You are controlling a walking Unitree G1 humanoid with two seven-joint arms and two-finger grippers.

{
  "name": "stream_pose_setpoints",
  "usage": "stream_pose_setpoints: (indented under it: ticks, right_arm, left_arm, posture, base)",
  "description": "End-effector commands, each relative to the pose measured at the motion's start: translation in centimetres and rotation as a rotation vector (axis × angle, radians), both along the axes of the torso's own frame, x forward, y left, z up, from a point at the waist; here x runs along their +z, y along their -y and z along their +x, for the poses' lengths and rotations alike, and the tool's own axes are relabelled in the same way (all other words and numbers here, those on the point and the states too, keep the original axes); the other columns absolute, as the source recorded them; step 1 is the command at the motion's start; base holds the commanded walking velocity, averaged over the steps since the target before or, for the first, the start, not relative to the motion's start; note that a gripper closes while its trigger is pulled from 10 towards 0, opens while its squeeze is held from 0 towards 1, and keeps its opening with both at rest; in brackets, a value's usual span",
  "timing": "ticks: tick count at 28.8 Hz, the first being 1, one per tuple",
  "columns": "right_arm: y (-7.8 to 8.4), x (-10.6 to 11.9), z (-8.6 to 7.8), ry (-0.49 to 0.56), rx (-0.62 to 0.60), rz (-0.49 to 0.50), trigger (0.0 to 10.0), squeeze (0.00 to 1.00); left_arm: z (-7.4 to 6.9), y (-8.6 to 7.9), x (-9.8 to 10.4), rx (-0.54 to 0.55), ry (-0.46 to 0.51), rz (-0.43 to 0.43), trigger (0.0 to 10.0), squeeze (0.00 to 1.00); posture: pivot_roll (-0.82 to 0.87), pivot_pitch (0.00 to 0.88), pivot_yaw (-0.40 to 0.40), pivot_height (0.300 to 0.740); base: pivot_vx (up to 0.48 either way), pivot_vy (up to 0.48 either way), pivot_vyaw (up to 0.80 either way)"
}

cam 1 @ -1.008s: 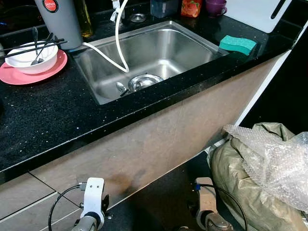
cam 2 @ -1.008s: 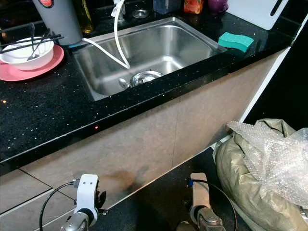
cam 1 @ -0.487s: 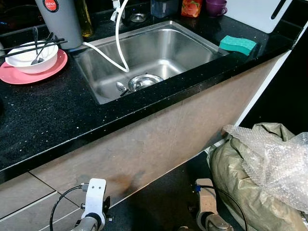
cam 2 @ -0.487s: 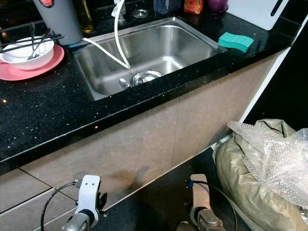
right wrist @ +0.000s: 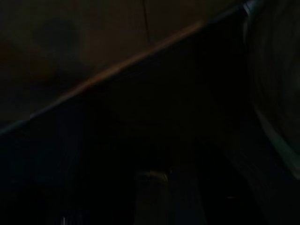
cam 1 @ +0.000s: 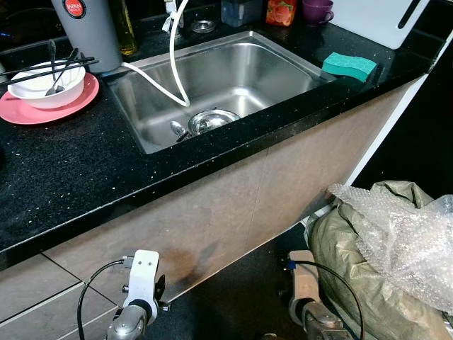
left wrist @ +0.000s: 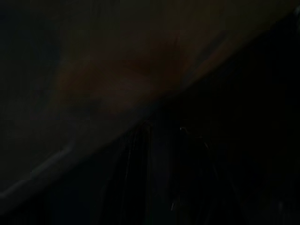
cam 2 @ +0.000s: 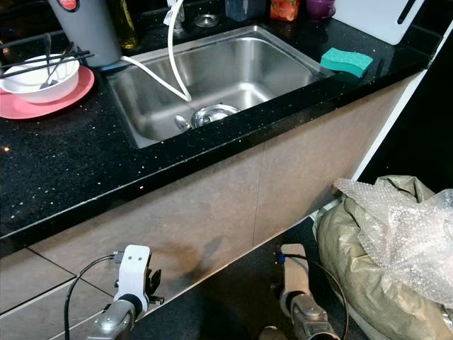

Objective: Kitchen organization

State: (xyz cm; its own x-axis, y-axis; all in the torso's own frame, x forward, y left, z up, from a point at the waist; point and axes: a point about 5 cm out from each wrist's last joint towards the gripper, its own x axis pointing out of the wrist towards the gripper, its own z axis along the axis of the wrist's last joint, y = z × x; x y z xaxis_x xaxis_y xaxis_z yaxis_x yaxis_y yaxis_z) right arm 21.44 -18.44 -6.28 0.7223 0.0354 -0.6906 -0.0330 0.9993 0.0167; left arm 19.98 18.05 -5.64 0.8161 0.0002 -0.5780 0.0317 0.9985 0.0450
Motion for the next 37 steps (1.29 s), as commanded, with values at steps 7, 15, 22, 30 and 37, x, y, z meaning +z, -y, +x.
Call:
stream_pose_setpoints:
  ticks: [7, 15, 22, 30, 37]
  right_arm:
    - [0.2, -1.6, -2.9, -0.100, 0.002, -0.011, 10.0, 0.00]
    - [-0.3, -0.5, -0.6, -0.041, 0.004, -0.004, 10.0, 0.00]
    - [-0.8, -0.7, -1.0, -0.047, 0.014, 0.002, 10.0, 0.00]
    - [-0.8, -0.7, -0.9, -0.046, 0.015, 0.002, 10.0, 0.00]
    - [-1.0, -0.7, -0.9, -0.045, 0.018, 0.002, 10.0, 0.00]
  left_arm:
    - [-2.2, -1.0, -1.2, 0.019, -0.072, 0.014, 10.0, 0.00]
    - [0.3, -0.4, 0.1, 0.008, -0.003, 0.004, 10.0, 0.00]
    - [0.0, -0.3, -0.1, 0.010, -0.007, 0.002, 10.0, 0.00]
    - [0.0, -0.2, -0.2, 0.008, -0.014, -0.001, 10.0, 0.00]
    - [0.0, 0.0, -0.2, 0.005, -0.015, -0.005, 10.0, 0.00]
  posture:
    - [0.03, 0.146, 0.004, 0.740]
    - [0.03, 0.139, 0.005, 0.740]
    - [0.03, 0.135, 0.007, 0.740]
    - [0.03, 0.134, 0.009, 0.740]
    - [0.03, 0.134, 0.008, 0.740]
  base:
    - [0.000, 0.000, 0.00]
    - [0.000, 0.000, 0.00]
    - [0.000, 0.000, 0.00]
    - [0.000, 0.000, 0.00]
    - [0.000, 0.000, 0.00]
